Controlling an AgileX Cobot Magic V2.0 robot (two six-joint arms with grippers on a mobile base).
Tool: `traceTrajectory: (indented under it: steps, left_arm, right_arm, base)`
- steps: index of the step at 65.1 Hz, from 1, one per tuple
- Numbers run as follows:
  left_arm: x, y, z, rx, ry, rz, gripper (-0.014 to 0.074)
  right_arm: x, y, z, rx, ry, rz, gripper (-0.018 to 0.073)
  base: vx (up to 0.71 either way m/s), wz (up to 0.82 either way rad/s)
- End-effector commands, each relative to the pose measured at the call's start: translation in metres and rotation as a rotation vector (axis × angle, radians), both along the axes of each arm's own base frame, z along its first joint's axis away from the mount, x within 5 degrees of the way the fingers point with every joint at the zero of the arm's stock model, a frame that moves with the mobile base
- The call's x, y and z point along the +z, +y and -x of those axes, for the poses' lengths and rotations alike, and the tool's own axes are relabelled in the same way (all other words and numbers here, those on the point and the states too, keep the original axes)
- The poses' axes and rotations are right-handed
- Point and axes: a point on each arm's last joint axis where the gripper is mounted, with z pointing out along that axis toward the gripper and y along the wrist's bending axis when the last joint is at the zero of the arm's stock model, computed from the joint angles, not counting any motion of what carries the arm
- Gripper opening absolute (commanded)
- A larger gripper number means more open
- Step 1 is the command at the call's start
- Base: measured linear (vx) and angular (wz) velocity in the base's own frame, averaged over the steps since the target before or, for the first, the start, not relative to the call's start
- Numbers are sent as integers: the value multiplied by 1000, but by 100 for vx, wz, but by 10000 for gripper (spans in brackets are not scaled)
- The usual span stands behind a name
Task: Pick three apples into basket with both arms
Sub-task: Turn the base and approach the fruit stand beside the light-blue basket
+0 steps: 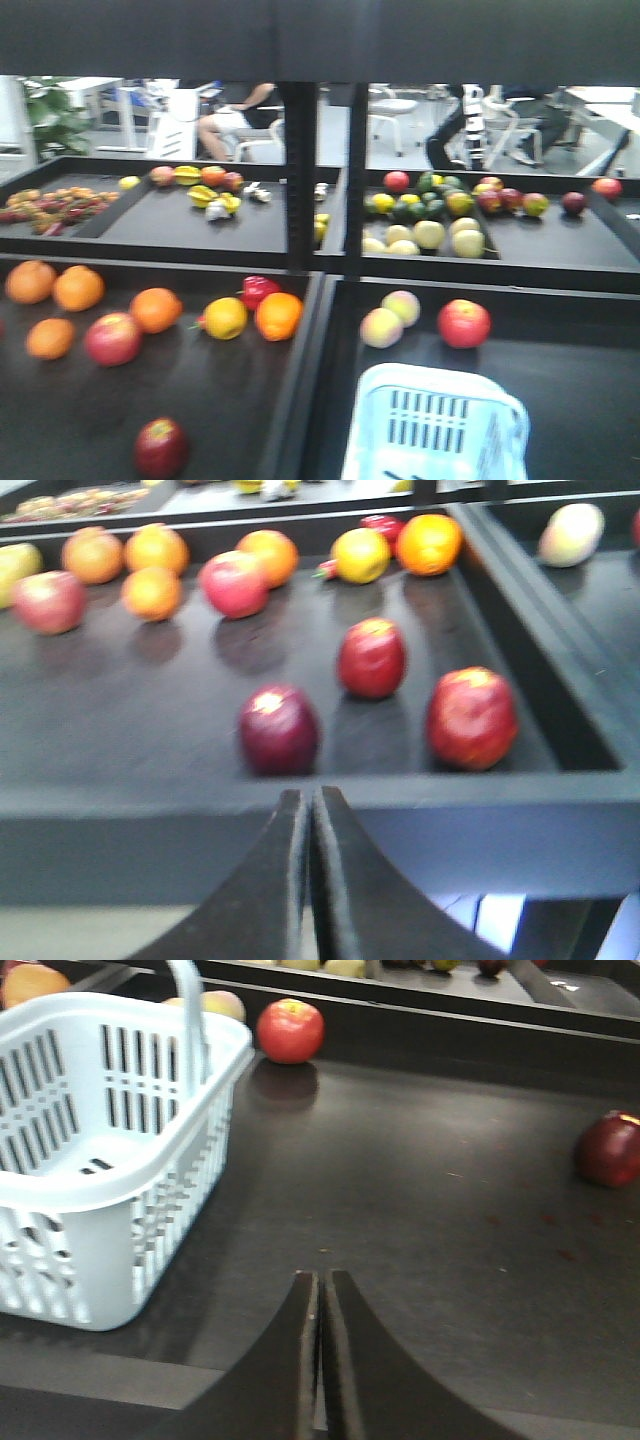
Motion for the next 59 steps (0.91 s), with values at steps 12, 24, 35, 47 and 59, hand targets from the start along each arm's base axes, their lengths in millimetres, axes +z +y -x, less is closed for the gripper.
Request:
traceTrajectory:
  steps: [12,24,35,47,59]
  left_arm:
    - [13,-1,0,-12,-77,5,-8]
    - [13,-1,0,-12,-77,5,-8]
    - [13,-1,0,-12,-77,5,-8]
    - [13,-1,0,-12,-77,5,-8]
    - [13,-1,0,-12,-77,5,-8]
  right_arm:
    - [8,0,-1,-2,-83,13,-5]
    - [8,0,-1,-2,-83,13,-5]
    - [8,0,-1,-2,-83,13,-5]
    - [8,0,-1,-2,-84,13,-5]
    - [8,0,-1,-2,-84,13,-5]
  base:
    - [9,-37]
    - [9,-29]
    - [8,-8]
    - [13,-4]
    - [17,-7]
